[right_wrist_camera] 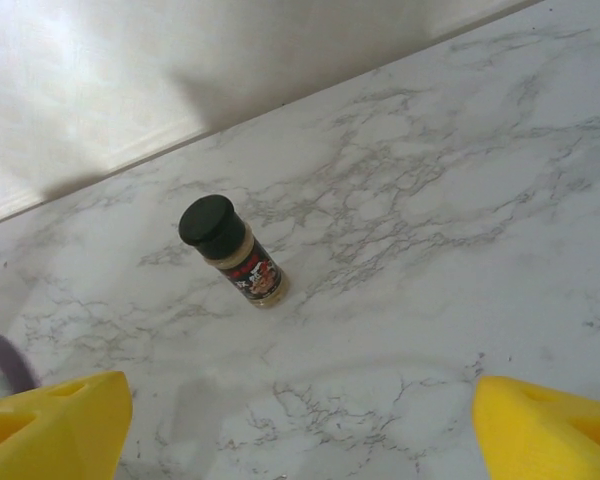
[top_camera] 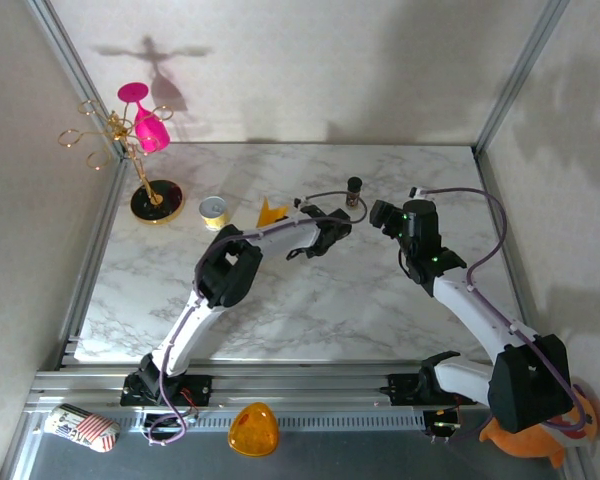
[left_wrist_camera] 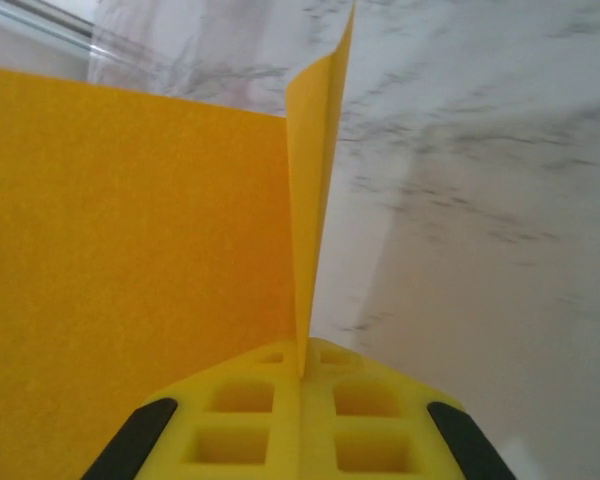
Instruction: Fold a paper plane with a square sheet of paper (pick it up from the middle)
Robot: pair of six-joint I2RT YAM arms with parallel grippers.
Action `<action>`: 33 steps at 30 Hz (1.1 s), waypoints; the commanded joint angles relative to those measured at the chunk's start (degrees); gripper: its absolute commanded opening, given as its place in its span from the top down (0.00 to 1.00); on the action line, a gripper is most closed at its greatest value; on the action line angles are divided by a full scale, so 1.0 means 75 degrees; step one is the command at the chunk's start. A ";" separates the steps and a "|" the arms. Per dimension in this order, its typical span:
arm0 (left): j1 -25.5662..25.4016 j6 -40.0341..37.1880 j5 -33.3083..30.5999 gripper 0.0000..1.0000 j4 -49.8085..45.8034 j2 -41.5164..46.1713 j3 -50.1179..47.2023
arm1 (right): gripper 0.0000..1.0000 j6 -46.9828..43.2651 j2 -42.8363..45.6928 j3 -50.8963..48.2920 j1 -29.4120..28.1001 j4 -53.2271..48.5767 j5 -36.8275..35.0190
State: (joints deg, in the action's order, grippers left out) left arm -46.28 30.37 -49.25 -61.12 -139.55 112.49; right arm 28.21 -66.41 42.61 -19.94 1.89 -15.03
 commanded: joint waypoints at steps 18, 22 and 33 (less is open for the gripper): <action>-0.0607 0.0255 0.3777 0.63 0.1867 0.0606 0.0142 | 0.12 0.0825 -0.0230 -0.0027 0.0413 -0.0550 -0.0173; -0.0658 0.0509 0.5630 0.59 0.3063 0.1393 -0.0447 | 0.11 0.0951 -0.0239 -0.0039 0.0545 -0.0603 -0.0106; 0.0560 0.1482 0.7380 0.59 0.5711 0.4390 -0.4279 | 0.09 0.0665 -0.0993 0.0198 0.0610 -0.0254 0.1445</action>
State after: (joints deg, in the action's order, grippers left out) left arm -46.65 37.89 2.70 -24.18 -110.63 87.31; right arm 33.69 -72.27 42.63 -15.73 -1.52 -9.58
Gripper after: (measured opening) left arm 0.418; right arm 0.915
